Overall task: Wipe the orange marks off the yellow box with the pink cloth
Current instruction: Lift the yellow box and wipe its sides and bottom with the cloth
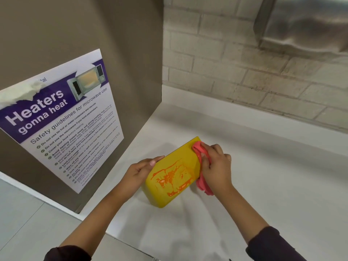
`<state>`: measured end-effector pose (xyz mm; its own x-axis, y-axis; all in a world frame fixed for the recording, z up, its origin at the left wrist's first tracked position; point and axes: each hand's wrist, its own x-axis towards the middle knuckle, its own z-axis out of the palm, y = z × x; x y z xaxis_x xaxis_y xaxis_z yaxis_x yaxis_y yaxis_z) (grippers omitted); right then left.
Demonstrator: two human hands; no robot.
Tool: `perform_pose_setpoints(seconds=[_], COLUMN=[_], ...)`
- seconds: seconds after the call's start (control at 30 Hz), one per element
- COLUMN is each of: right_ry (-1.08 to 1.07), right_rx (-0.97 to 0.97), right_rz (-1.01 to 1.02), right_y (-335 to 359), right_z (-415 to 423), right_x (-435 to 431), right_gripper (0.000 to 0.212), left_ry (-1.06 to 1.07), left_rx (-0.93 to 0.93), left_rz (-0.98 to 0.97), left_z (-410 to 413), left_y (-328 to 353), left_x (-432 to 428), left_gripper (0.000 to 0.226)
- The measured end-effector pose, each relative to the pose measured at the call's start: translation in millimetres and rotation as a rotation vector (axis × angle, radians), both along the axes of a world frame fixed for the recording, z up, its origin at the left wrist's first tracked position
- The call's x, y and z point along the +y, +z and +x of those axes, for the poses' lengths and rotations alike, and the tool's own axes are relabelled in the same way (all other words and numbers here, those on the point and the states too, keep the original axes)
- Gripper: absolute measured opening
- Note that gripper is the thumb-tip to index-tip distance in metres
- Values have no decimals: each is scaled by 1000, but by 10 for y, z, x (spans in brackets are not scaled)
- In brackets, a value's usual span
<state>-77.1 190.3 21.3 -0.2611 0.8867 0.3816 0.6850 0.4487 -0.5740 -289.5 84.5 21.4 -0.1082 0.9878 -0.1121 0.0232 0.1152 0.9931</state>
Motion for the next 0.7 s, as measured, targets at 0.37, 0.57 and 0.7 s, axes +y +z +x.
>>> perform_pose_setpoints(seconds=[0.37,0.57,0.7], right_ry=[190,-4,71], right_rx=[-31,47,-7], right_rz=[72,-19,-11], right_y=[-123,-5,-2], right_z=[32,-81,-202], right_x=[-193,14,-100], right_gripper=[37,35,33], left_ry=[38,14,26], left_rx=[-3,5,4], left_rz=[-1,-10,-8], left_z=[39,25,38], left_y=[-35,-17,-24], left_x=[-7,-5,-10], left_gripper=[31,33,33])
